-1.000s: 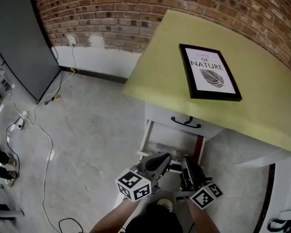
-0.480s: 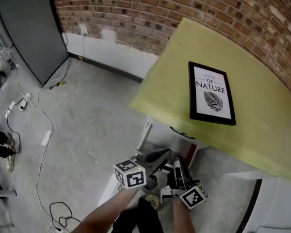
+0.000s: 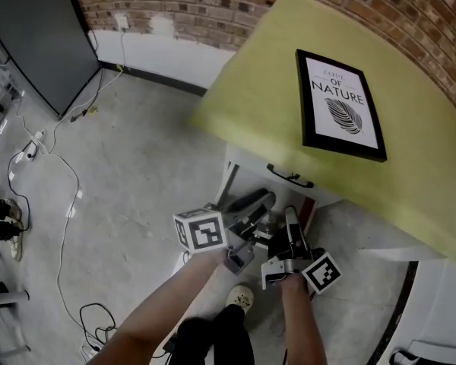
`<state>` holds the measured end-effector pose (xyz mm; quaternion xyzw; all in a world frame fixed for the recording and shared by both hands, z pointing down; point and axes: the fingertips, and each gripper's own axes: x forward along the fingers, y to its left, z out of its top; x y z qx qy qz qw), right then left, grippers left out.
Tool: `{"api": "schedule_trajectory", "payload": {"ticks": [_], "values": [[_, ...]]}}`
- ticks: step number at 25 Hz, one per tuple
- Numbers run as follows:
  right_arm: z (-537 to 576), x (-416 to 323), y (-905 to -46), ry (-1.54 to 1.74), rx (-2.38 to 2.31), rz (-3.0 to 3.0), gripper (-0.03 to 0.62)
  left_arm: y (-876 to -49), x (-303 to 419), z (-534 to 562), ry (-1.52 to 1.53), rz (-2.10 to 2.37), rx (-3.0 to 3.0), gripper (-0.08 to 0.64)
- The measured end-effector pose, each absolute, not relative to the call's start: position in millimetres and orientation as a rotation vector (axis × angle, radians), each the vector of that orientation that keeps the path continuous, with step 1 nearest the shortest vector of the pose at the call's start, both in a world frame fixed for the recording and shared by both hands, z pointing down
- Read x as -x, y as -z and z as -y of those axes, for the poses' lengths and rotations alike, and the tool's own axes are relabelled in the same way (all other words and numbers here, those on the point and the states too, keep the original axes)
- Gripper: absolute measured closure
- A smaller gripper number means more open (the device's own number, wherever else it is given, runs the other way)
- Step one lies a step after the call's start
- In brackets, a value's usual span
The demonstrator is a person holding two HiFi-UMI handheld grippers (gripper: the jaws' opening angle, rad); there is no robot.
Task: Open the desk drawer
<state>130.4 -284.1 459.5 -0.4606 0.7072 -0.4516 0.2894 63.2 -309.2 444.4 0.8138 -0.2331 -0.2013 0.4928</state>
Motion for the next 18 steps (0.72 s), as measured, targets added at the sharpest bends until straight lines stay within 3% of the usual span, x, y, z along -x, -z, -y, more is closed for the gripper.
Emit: {"api": "schedule_trajectory", "payload": {"ticks": [1, 3, 14, 18], "values": [[289, -132, -459, 1.208, 1.209, -1.856, 0.483, -444, -63, 315, 0.506, 0.557, -1.95, 0.384], [298, -133, -456, 1.209, 1.183, -1.821, 0.483, -445, -65, 324, 0.514, 0.54, -1.914, 0.354], [334, -135, -449, 1.307, 1.117, -1.685, 0.483, -443, -74, 351, 0.525, 0.561, -1.807, 0.356], [340, -136, -455, 1.349, 1.137, -1.634, 0.483, -445, -79, 357, 0.494, 0.567, -1.807, 0.388]]}}
